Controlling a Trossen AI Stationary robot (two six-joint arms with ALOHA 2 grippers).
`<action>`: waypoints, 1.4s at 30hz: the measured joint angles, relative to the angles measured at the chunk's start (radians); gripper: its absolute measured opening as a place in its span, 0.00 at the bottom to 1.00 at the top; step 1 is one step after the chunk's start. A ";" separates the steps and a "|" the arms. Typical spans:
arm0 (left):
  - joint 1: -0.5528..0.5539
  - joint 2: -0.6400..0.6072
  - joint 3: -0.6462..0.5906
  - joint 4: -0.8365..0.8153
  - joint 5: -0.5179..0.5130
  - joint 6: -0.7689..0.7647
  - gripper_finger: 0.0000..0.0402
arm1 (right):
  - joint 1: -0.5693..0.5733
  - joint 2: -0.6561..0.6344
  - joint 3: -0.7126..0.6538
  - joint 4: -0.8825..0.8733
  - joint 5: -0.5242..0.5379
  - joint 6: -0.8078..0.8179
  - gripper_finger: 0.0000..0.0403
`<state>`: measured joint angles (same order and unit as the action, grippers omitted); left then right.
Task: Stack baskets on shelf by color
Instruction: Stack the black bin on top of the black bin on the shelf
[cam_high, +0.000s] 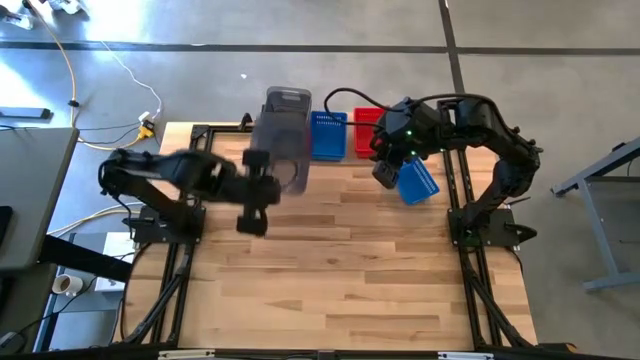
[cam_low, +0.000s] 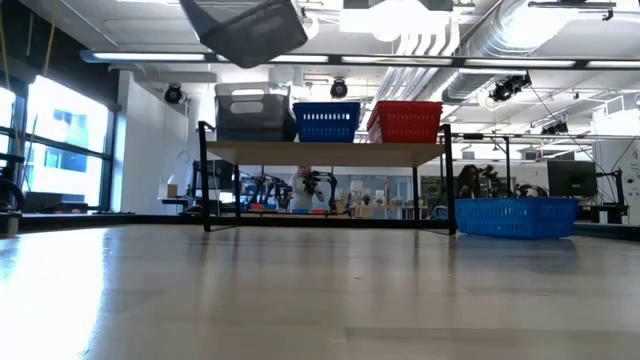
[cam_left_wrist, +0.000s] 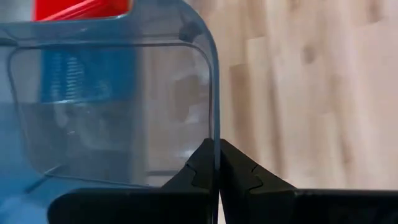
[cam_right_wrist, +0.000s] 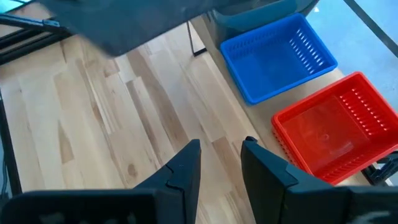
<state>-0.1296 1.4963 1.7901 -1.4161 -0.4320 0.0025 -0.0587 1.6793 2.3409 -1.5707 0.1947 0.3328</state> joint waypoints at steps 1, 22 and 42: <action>0.030 -0.009 -0.001 -0.002 0.000 0.040 0.00 | 0.000 0.000 0.000 0.000 0.000 0.005 0.25; 0.626 -0.048 0.000 0.089 0.202 0.757 0.00 | -0.002 0.000 0.000 0.000 0.063 0.063 0.25; 0.747 -0.006 -0.001 0.104 0.361 0.813 0.00 | -0.003 0.000 0.000 0.000 0.146 0.120 0.25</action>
<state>0.6170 1.4902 1.7889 -1.3118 -0.0709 0.8154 -0.0612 1.6794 2.3409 -1.5703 0.3408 0.4526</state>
